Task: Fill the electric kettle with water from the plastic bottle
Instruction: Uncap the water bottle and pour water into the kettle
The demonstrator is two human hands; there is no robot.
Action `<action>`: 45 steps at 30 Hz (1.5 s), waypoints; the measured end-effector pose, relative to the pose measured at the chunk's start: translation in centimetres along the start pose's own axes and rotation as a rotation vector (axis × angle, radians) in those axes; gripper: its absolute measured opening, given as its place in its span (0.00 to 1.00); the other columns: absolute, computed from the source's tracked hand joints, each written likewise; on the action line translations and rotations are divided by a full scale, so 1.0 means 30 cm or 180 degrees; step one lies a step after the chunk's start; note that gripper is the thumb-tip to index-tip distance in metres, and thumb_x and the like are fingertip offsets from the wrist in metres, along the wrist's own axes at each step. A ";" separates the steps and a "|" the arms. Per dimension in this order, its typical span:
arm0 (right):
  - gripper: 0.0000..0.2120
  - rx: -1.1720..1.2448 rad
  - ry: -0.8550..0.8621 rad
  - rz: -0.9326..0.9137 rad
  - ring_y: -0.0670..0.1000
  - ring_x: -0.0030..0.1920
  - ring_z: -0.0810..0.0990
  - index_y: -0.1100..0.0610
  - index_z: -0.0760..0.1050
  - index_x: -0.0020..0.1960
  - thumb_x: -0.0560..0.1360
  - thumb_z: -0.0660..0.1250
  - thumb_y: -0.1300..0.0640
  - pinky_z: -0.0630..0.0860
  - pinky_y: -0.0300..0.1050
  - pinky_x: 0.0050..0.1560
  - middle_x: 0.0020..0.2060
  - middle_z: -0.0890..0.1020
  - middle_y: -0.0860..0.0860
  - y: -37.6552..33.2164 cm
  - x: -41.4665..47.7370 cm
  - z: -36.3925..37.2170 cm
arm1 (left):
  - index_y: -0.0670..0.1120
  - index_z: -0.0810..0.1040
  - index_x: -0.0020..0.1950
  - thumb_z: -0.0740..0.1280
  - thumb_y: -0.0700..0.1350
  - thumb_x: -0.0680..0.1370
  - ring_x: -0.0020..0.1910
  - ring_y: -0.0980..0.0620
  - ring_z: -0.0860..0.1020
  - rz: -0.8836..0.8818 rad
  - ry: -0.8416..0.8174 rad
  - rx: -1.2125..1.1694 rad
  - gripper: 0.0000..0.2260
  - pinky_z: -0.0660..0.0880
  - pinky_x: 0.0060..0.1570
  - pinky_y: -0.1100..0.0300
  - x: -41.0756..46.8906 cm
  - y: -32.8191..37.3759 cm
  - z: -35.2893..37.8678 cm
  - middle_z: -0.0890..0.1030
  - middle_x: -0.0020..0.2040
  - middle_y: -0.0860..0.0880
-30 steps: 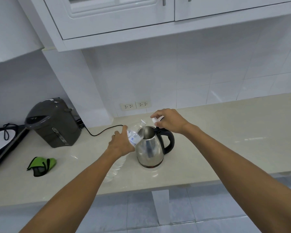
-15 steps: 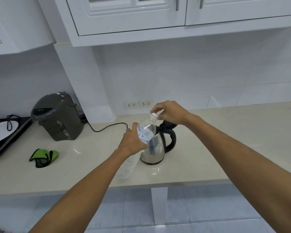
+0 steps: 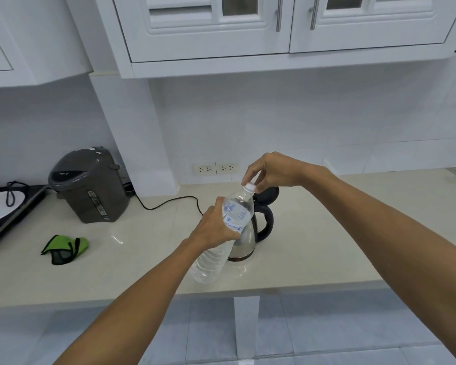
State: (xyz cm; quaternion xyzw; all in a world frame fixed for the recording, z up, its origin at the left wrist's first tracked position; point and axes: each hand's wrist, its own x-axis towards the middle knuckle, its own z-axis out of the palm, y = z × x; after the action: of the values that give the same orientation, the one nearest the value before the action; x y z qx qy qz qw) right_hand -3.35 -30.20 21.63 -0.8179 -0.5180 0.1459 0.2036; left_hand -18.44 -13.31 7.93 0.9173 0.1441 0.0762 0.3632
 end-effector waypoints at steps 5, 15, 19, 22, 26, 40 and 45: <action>0.09 0.0044 -0.0050 0.0161 0.40 0.37 0.85 0.50 0.83 0.55 0.75 0.74 0.51 0.75 0.35 0.43 0.43 0.86 0.42 -0.003 -0.002 0.005 | 0.53 0.65 0.65 0.81 0.48 0.65 0.50 0.51 0.79 0.0072 0.0034 -0.0133 0.35 0.77 0.39 0.61 -0.003 0.018 0.021 0.77 0.53 0.50; 0.13 0.0105 0.0011 -0.0008 0.41 0.46 0.85 0.49 0.84 0.50 0.69 0.78 0.63 0.75 0.34 0.45 0.46 0.85 0.41 0.004 -0.037 -0.015 | 0.51 0.66 0.65 0.81 0.46 0.66 0.51 0.52 0.80 0.0139 -0.0126 -0.0168 0.34 0.72 0.38 0.67 -0.004 0.040 0.010 0.78 0.54 0.51; 0.08 0.0197 0.0068 0.0146 0.44 0.40 0.86 0.49 0.84 0.50 0.72 0.77 0.52 0.76 0.33 0.43 0.42 0.87 0.43 0.012 -0.042 -0.011 | 0.52 0.66 0.64 0.81 0.46 0.66 0.51 0.52 0.79 0.0158 -0.0120 -0.0139 0.34 0.72 0.38 0.66 -0.007 0.050 0.018 0.78 0.55 0.52; 0.12 -0.0102 0.0242 0.0289 0.45 0.36 0.85 0.52 0.82 0.50 0.75 0.72 0.44 0.77 0.38 0.41 0.38 0.86 0.46 0.011 -0.038 0.016 | 0.52 0.66 0.64 0.81 0.46 0.65 0.52 0.51 0.79 0.0107 -0.0073 -0.0165 0.34 0.73 0.39 0.64 -0.002 0.062 0.022 0.78 0.55 0.51; 0.26 -0.0753 0.0486 0.0490 0.56 0.40 0.79 0.64 0.78 0.48 0.81 0.59 0.40 0.75 0.50 0.41 0.38 0.83 0.59 0.004 -0.035 0.061 | 0.54 0.65 0.62 0.80 0.47 0.64 0.51 0.51 0.78 0.0041 0.0049 -0.0210 0.33 0.73 0.39 0.62 0.001 0.083 0.041 0.77 0.54 0.51; 0.08 -0.2075 0.0560 0.1252 0.57 0.38 0.70 0.56 0.66 0.45 0.77 0.61 0.67 0.62 0.45 0.27 0.31 0.62 0.51 0.029 -0.141 0.124 | 0.52 0.64 0.67 0.78 0.51 0.62 0.56 0.44 0.74 0.0106 0.0386 0.0170 0.38 0.77 0.56 0.47 -0.038 0.189 0.190 0.72 0.59 0.48; 0.18 -0.2131 0.0798 0.1299 0.57 0.34 0.70 0.57 0.60 0.35 0.82 0.60 0.57 0.67 0.45 0.29 0.29 0.64 0.51 0.077 -0.187 0.109 | 0.51 0.64 0.70 0.78 0.52 0.62 0.54 0.44 0.74 0.0154 0.0377 0.0038 0.40 0.77 0.51 0.50 -0.030 0.227 0.261 0.73 0.56 0.46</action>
State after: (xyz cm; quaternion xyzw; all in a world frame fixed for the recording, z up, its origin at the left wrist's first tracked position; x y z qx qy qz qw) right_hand -5.36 -35.59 17.82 -0.9364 -0.3351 -0.0940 -0.0454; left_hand -15.96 -23.38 6.93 0.9166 0.1436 0.1382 0.3467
